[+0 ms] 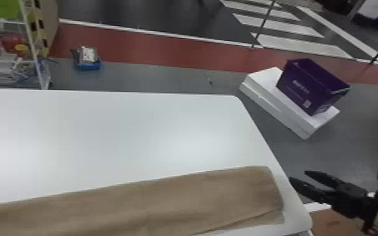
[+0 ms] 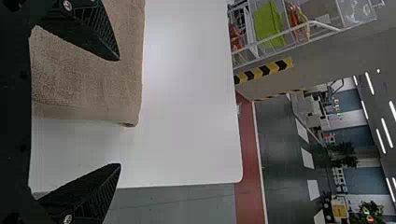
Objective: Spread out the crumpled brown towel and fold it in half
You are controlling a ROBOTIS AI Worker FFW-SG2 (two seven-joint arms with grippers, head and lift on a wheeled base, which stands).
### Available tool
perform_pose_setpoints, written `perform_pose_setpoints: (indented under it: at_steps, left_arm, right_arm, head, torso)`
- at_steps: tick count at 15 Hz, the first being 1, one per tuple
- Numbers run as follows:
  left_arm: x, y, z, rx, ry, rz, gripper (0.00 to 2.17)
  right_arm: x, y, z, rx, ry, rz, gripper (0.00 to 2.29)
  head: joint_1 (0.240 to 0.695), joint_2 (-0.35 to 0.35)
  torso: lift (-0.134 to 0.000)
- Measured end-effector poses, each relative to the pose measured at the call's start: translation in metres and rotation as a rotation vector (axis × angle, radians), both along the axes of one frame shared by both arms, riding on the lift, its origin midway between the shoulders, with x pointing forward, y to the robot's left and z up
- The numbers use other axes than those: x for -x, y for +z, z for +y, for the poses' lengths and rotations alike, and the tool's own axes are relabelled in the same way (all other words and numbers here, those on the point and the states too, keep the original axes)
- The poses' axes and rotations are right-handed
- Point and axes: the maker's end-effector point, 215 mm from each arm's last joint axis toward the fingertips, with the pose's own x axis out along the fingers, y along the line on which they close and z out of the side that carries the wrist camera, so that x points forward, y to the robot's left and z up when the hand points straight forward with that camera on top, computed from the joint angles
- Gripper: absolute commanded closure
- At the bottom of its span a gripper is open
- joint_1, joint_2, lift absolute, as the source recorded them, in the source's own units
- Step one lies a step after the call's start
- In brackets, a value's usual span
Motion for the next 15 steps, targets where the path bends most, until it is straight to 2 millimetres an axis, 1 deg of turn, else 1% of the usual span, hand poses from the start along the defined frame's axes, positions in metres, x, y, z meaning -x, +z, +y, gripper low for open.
perform_pose_setpoints:
  at_steps: [1,3,6,10,15]
  left_arm:
    - [0.002,-0.003,-0.004,0.004,-0.004,0.011,2.05]
    - [0.007,-0.009,-0.011,0.016,-0.007,0.047,2.05]
    - [0.012,-0.015,-0.015,0.017,-0.006,0.081,2.05]
    - [0.010,-0.025,-0.005,-0.052,0.018,0.106,2.05]
    - [0.003,-0.034,0.010,-0.124,0.047,0.123,2.05]
  right_arm:
    - [0.000,-0.001,-0.001,0.000,-0.001,-0.001,0.07]
    - [0.000,-0.002,-0.002,0.002,-0.001,-0.002,0.07]
    - [-0.001,-0.004,-0.002,0.005,0.004,-0.003,0.08]
    - [-0.004,-0.003,0.000,0.006,0.010,-0.011,0.08]
    - [-0.007,0.001,0.001,0.007,0.012,-0.021,0.08]
  head:
    - [0.695,-0.349]
    - [0.695,-0.350]
    - [0.695,-0.350]
    - [0.695,-0.350]
    - [0.695,-0.321]
  torso:
    - [-0.123]
    - [-0.123]
    - [-0.123]
    - [-0.123]
    - [-0.123]
